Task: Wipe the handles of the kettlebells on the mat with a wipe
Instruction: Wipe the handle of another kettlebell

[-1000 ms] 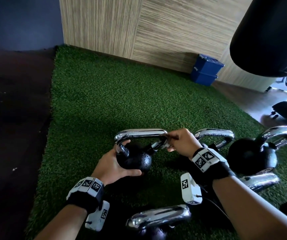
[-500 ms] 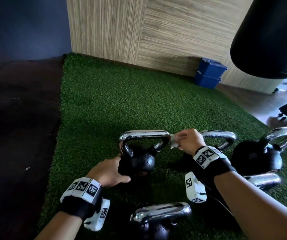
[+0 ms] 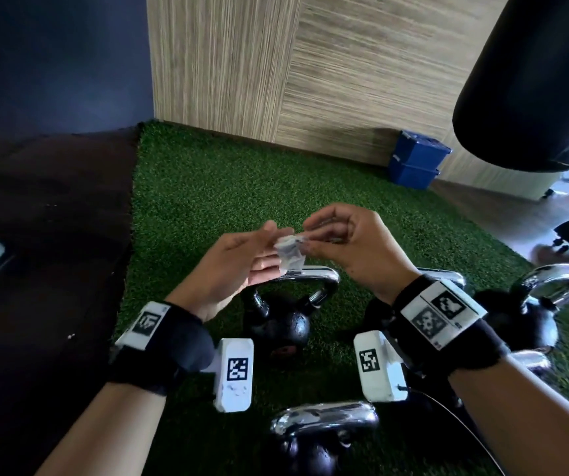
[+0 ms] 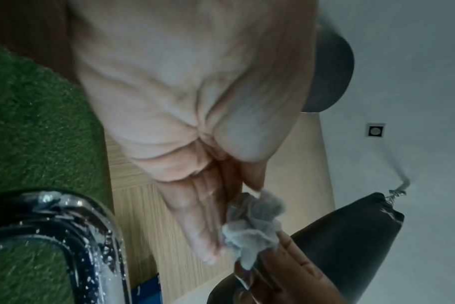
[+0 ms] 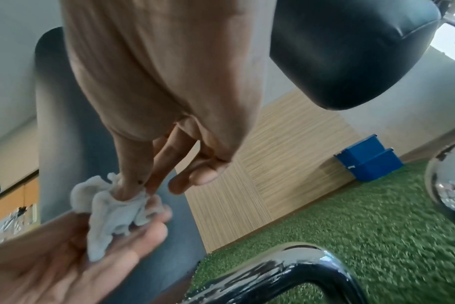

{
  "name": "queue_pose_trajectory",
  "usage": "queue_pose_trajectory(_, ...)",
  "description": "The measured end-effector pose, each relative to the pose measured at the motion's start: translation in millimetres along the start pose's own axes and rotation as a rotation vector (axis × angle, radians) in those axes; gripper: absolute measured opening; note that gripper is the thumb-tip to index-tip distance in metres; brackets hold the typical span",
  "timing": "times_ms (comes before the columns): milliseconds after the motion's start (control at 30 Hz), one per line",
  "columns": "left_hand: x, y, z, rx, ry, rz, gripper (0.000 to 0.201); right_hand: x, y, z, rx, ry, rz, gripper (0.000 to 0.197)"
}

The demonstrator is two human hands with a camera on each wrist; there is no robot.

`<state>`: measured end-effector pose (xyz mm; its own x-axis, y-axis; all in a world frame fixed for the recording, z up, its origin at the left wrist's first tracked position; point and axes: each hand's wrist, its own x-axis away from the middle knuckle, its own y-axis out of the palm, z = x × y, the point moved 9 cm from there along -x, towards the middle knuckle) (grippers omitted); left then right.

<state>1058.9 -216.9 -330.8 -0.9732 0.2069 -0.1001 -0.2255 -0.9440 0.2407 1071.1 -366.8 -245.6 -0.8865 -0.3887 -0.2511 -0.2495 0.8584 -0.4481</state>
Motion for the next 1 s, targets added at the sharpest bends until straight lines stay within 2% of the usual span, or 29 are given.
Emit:
queue_pose_trajectory(100,-7,0,1,0.108,0.032,0.016,0.025,-6,-4,-5,0.121,-0.057,0.091,0.028)
queue_pose_trajectory(167,-10,-3,1,0.145,0.065,0.032,0.024,-9,-7,-6,0.221,-0.093,0.154,0.029)
queue_pose_trajectory(267,-14,-9,4,0.03,0.107,0.072,0.026,-13,-13,7,0.384,-0.106,0.199,0.032)
queue_pose_trajectory(333,-15,-18,12,-0.288,0.203,0.205,0.025,-15,-23,40,0.444,0.019,0.17,0.032)
queue_pose_trajectory(400,-8,-19,27,-0.64,0.389,0.356,0.022,-14,-42,89,0.489,0.197,0.163,0.033)
queue_pose_trajectory(467,-1,-4,34,-0.792,0.551,0.395,0.021,-9,-54,143,0.542,0.398,0.081,0.04)
queue_pose_trajectory(500,-2,5,31,-0.84,0.59,0.373,0.02,-4,-48,168,0.534,0.48,-0.031,0.04)
queue_pose_trajectory(567,-11,22,20,-0.928,0.575,0.296,0.017,7,-24,198,0.395,0.532,-0.252,0.041)
queue_pose_trajectory(633,-20,34,11,-1.005,0.517,0.229,0.017,13,-3,210,0.188,0.549,-0.316,0.04)
queue_pose_trajectory(733,-17,29,8,-1.034,0.512,0.213,0.016,13,12,224,0.006,0.614,-0.266,0.04)
queue_pose_trajectory(867,5,3,13,-1.024,0.544,0.302,0.021,4,15,227,0.069,0.57,-0.142,0.025)
queue_pose_trajectory(933,8,10,13,-1.066,0.546,0.277,0.02,4,14,226,0.061,0.549,-0.093,0.029)
queue_pose_trajectory(1000,7,13,11,-1.056,0.542,0.252,0.02,5,15,224,0.016,0.536,-0.076,0.024)
